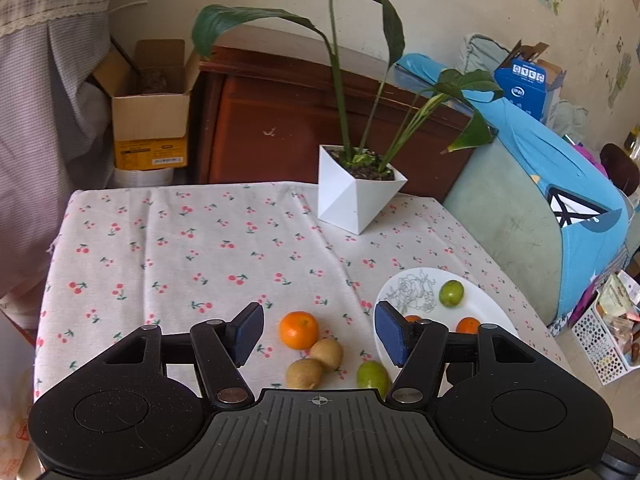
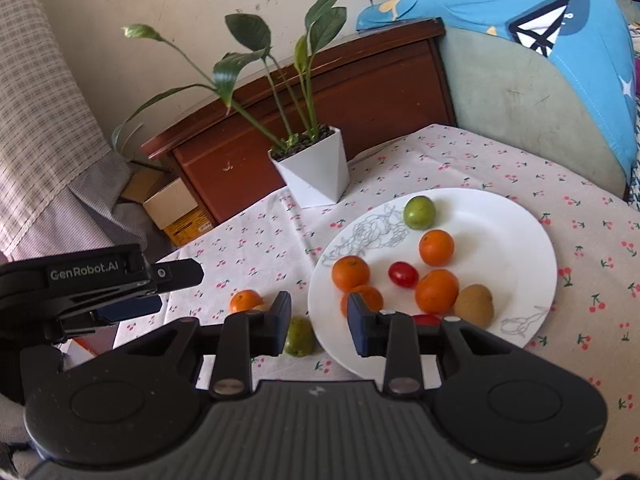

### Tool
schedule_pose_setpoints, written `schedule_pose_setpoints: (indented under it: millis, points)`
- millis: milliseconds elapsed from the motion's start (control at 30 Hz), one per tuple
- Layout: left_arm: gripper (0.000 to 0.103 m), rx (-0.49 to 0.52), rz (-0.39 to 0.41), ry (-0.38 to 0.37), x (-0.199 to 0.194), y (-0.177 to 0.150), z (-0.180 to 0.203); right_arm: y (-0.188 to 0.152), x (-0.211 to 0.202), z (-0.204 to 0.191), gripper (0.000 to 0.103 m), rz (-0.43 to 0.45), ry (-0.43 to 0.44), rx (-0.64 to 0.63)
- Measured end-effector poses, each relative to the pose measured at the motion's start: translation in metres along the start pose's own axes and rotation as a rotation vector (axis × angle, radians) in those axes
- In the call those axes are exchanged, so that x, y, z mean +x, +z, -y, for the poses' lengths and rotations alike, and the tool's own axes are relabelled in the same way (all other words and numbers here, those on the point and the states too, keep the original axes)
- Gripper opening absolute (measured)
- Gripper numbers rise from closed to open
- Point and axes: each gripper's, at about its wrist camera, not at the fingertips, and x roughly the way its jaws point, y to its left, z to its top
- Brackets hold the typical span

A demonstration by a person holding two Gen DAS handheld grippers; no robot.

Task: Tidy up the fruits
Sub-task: 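Move both grippers back toward the remaining fruit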

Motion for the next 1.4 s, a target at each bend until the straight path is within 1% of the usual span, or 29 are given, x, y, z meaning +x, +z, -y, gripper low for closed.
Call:
schedule_pose_setpoints:
  millis: [133,267,367,467,733,867,967,1067,1233,1400]
  points:
    - [0.061,-0.024,-0.009,0.032,-0.005,-0.006,-0.014,-0.008,0.009,-0.014,0.033,-0.022,0.016,-0.077]
    - [0.061,-0.026,-0.028,0.059,-0.004,-0.011,-0.025,-0.014,0.018,-0.023,0.033,-0.039,0.037,-0.122]
    - [0.061,-0.048,-0.041,0.082,-0.002,-0.013,-0.034,-0.017,0.027,-0.029,0.032,-0.047,0.028,-0.158]
    - [0.061,-0.071,-0.052,0.088,0.000,-0.015,-0.041,-0.019,0.035,-0.032,0.032,-0.046,0.008,-0.183]
    - [0.061,-0.060,-0.073,0.093,0.005,-0.022,-0.046,-0.020,0.051,-0.035,0.032,-0.058,-0.006,-0.204]
    - [0.061,-0.065,-0.083,0.099,0.007,-0.024,-0.050,-0.023,0.058,-0.034,0.032,-0.088,0.000,-0.188]
    - [0.061,-0.072,-0.084,0.100,0.007,-0.024,-0.054,-0.025,0.061,-0.034,0.032,-0.082,-0.017,-0.187]
    - [0.061,-0.072,-0.086,0.099,0.007,-0.025,-0.055,-0.025,0.064,-0.032,0.032,-0.078,-0.014,-0.156]
    - [0.061,-0.063,-0.095,0.096,0.008,-0.026,-0.054,-0.024,0.067,-0.033,0.031,-0.064,-0.021,-0.148]
    - [0.061,-0.050,-0.104,0.092,0.010,-0.028,-0.053,-0.024,0.069,-0.033,0.028,-0.060,-0.020,-0.143]
